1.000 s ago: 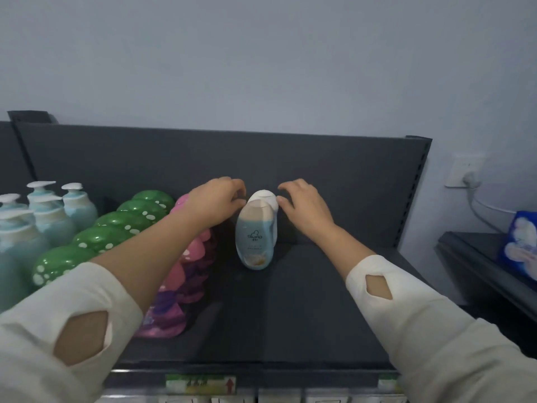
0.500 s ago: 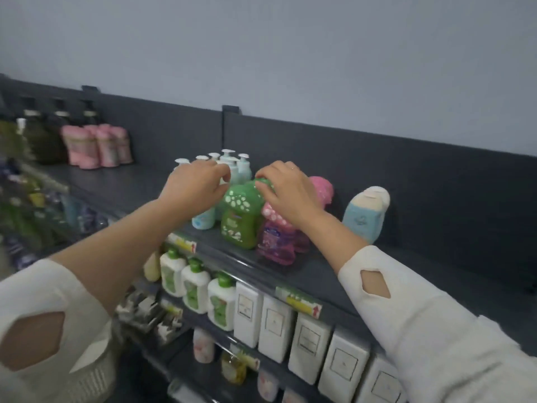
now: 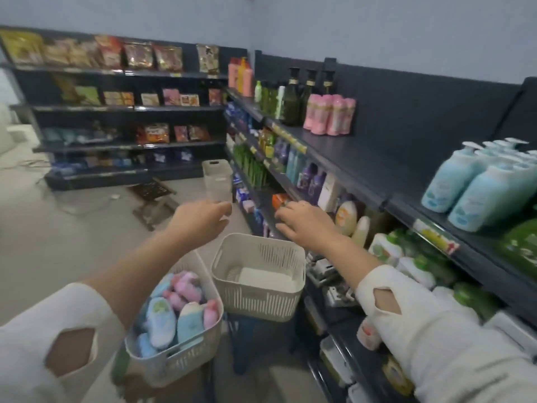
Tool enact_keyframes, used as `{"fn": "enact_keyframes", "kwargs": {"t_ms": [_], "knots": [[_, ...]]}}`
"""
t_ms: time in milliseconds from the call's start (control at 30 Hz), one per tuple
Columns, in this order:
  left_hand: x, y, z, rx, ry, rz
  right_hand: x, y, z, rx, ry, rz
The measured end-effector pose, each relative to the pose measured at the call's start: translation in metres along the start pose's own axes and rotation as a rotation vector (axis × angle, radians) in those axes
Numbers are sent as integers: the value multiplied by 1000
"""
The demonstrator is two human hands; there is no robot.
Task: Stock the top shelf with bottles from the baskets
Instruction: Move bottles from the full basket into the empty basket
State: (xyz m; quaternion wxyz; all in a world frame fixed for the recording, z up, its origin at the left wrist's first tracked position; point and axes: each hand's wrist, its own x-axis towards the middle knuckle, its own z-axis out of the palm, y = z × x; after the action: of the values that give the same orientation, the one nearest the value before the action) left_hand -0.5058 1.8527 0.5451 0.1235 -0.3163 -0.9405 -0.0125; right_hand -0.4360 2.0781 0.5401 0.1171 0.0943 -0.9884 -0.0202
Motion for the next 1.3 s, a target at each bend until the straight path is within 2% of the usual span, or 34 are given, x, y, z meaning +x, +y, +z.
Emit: {"fn": "enact_keyframes", "kwargs": {"t_ms": [133, 333, 533, 733, 867, 1100, 1300], "knots": [[-18, -71, 51, -35, -131, -110, 55, -50, 61, 110, -148, -43], [-41, -140, 125, -115, -303, -274, 119, -102, 149, 228, -350, -126], [-56, -180, 205, -234, -517, -480, 174, -136, 236, 258, -570, -223], [-75, -190, 279, -271, -690, -543, 201, -162, 324, 276, -786, -303], [-87, -190, 326, -254, -787, -423, 200, -172, 375, 293, -894, -315], [-87, -198, 382, -120, -868, -51, 180, -188, 446, 324, -981, -262], [-80, -199, 409, 55, -980, 270, 168, -194, 464, 410, -1029, -116]]}}
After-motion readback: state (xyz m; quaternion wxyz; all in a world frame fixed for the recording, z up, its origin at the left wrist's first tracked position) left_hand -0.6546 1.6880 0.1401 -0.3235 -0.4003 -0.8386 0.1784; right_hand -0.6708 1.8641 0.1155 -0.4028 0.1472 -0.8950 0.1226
